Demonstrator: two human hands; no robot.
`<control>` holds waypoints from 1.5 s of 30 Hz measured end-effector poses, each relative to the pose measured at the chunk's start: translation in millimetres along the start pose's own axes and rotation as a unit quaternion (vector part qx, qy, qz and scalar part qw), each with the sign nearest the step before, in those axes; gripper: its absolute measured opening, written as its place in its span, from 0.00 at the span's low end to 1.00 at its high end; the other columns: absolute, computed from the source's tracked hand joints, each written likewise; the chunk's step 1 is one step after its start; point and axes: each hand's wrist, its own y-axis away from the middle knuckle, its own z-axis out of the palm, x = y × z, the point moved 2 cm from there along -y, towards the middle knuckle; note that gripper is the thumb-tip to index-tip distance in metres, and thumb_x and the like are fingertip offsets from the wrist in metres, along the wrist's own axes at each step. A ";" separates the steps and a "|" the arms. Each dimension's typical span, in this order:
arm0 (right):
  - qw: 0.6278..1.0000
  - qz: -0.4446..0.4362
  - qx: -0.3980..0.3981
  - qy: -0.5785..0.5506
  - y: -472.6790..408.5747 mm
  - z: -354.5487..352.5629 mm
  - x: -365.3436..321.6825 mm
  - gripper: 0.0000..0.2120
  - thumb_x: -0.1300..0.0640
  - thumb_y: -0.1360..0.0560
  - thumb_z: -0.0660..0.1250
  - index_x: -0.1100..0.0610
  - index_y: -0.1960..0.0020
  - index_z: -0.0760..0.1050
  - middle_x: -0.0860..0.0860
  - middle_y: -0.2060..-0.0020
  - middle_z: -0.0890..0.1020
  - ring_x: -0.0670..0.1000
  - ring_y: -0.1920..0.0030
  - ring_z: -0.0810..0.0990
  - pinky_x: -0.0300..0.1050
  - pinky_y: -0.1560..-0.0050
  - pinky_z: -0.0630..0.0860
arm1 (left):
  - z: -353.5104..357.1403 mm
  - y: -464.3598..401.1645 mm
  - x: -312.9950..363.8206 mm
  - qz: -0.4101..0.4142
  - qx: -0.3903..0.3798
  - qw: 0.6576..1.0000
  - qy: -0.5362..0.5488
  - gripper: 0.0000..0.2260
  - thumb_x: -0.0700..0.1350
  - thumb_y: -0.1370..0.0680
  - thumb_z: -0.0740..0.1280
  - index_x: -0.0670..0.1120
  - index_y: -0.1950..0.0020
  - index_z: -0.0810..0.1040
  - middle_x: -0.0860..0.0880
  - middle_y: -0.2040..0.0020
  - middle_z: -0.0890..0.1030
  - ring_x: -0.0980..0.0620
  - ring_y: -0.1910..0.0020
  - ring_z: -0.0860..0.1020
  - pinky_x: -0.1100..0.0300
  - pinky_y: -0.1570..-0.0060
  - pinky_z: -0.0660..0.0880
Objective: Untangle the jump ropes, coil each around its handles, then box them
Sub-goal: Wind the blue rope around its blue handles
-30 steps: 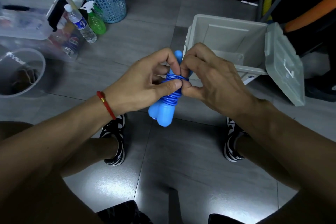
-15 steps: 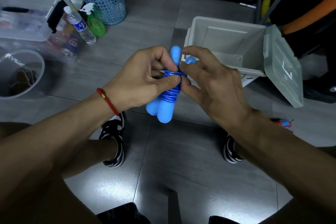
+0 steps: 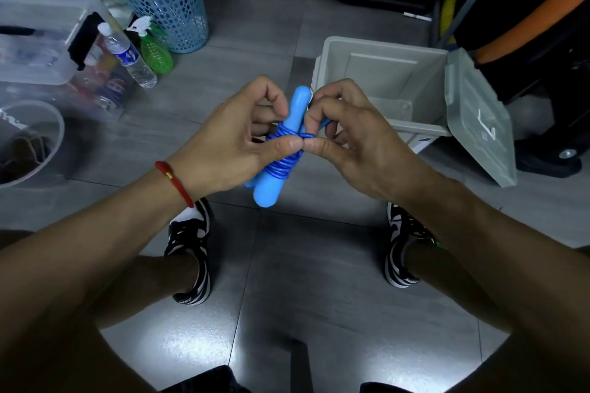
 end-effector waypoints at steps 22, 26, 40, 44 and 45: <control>0.987 0.136 0.087 0.003 22.6 -24.3 9.8 0.02 0.53 0.21 0.68 0.50 0.52 0.76 0.47 0.45 0.67 0.51 0.35 0.68 0.52 0.33 0.71 | 22.8 -27.5 6.6 -0.064 0.081 0.986 -0.131 0.13 0.52 0.34 0.76 0.52 0.51 0.84 0.51 0.56 0.85 0.51 0.59 0.83 0.52 0.56 0.80; 0.983 0.128 0.133 0.011 20.5 -31.4 6.8 0.03 0.52 0.22 0.69 0.47 0.52 0.75 0.46 0.46 0.68 0.51 0.37 0.70 0.54 0.35 0.73 | 28.2 -27.7 25.4 -0.068 0.079 0.994 -0.040 0.12 0.47 0.33 0.79 0.54 0.51 0.85 0.51 0.53 0.84 0.54 0.61 0.82 0.55 0.59 0.79; 0.987 0.119 0.045 0.102 -0.5 -111.0 -36.8 0.19 0.46 0.27 0.75 0.47 0.39 0.75 0.46 0.50 0.81 0.46 0.51 0.79 0.49 0.47 0.78 | 23.7 -59.9 97.7 0.102 -0.016 0.903 -0.417 0.30 0.56 0.32 0.78 0.56 0.32 0.76 0.56 0.42 0.83 0.53 0.42 0.80 0.57 0.43 0.76; 0.985 0.141 0.080 0.050 -5.1 -150.1 -2.1 0.10 0.49 0.30 0.78 0.52 0.54 0.81 0.43 0.65 0.83 0.41 0.63 0.81 0.35 0.61 0.76 | 40.3 -103.1 90.7 0.107 0.022 0.920 -0.377 0.26 0.54 0.34 0.80 0.54 0.40 0.77 0.58 0.45 0.80 0.56 0.46 0.78 0.65 0.50 0.71; 0.985 0.150 0.082 0.018 -6.9 -156.6 12.8 0.10 0.50 0.30 0.78 0.54 0.54 0.81 0.46 0.65 0.84 0.43 0.64 0.83 0.37 0.61 0.78 | 46.9 -118.6 83.4 0.105 0.018 0.931 -0.349 0.23 0.53 0.35 0.80 0.55 0.43 0.78 0.58 0.47 0.80 0.57 0.48 0.78 0.64 0.50 0.72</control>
